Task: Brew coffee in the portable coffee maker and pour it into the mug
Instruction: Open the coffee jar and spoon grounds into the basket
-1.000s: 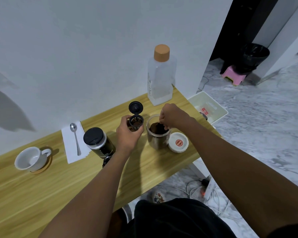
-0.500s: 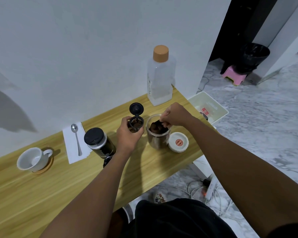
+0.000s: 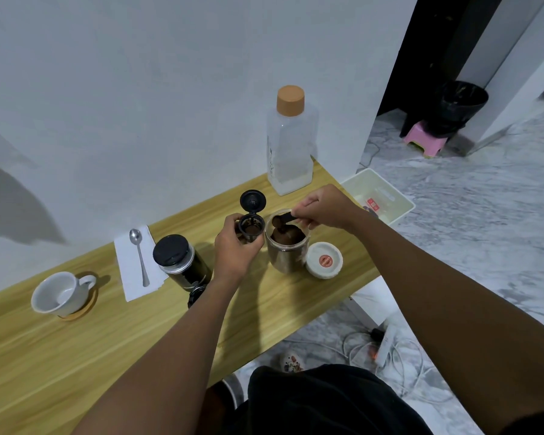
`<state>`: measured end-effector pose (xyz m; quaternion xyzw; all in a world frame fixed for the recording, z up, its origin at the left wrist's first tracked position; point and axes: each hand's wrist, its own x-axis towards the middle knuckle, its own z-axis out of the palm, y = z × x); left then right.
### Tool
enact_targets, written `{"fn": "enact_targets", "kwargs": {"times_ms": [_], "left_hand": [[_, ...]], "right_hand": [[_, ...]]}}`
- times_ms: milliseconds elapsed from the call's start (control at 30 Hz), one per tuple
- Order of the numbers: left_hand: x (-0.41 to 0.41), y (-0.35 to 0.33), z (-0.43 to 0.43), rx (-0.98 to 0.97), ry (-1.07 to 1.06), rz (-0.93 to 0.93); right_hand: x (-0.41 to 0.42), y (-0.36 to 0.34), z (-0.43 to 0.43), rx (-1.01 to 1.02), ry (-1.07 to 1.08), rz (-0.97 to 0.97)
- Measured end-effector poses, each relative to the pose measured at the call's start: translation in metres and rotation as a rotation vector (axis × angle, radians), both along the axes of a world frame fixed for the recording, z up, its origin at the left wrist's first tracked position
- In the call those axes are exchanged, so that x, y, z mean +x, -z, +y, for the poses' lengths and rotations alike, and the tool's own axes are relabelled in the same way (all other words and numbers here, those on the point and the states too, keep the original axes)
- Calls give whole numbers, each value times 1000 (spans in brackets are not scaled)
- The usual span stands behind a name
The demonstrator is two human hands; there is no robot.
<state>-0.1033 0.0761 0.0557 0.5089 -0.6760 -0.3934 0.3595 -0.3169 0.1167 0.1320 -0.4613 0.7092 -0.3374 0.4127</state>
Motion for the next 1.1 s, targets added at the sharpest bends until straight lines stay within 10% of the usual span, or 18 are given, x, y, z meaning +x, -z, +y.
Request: {"fn": "enact_targets", "kwargs": {"times_ms": [267,633,1100], "left_hand": [[-1,-1,3,-7,-10,20],[8,0,0,-5,-56,46],[11,0,1,10,-61,41]], "right_hand": [[27,-8,-6,-141,-74,-92],[57,4,9,-626,-277,707],[58,8,15,-741,-216,795]]}}
